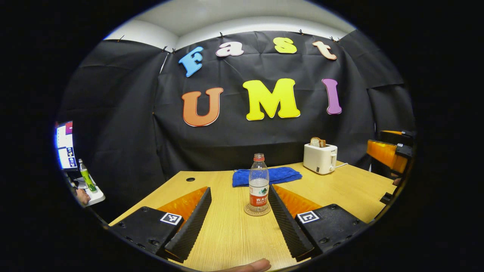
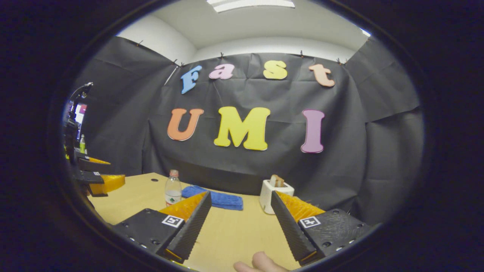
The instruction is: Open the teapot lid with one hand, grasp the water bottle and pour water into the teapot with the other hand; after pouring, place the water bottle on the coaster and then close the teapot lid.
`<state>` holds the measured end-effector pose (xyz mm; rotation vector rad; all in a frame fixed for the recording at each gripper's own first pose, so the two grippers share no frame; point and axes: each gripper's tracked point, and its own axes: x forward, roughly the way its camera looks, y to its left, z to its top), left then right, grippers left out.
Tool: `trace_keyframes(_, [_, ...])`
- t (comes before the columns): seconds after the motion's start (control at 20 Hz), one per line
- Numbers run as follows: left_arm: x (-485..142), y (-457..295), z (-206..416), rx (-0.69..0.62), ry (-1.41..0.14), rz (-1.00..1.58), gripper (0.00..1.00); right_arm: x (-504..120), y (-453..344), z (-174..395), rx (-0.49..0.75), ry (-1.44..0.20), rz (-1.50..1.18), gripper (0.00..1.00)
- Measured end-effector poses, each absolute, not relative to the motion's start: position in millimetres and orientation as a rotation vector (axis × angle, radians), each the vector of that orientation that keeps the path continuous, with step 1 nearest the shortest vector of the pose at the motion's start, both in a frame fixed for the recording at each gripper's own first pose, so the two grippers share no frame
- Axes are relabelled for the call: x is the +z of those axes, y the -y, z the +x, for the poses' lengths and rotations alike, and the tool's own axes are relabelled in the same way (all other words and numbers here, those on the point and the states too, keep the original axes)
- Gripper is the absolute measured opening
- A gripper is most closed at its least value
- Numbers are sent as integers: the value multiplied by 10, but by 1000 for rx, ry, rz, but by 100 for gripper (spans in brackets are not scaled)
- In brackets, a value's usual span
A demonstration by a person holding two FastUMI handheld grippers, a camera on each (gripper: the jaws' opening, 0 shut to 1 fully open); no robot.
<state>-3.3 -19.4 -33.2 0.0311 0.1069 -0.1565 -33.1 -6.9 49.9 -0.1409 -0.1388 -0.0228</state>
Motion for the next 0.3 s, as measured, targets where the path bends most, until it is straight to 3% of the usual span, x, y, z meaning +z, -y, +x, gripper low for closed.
trace_keyframes(0.1, [-312, 178, -54, -139, -100, 50, 94, 412, 206, -413, -28, 125, -105, 97])
trace_keyframes(0.3, [-199, 9, -18, -81, -63, 43, 94, 92, 437, -375, -19, 55, -65, 95])
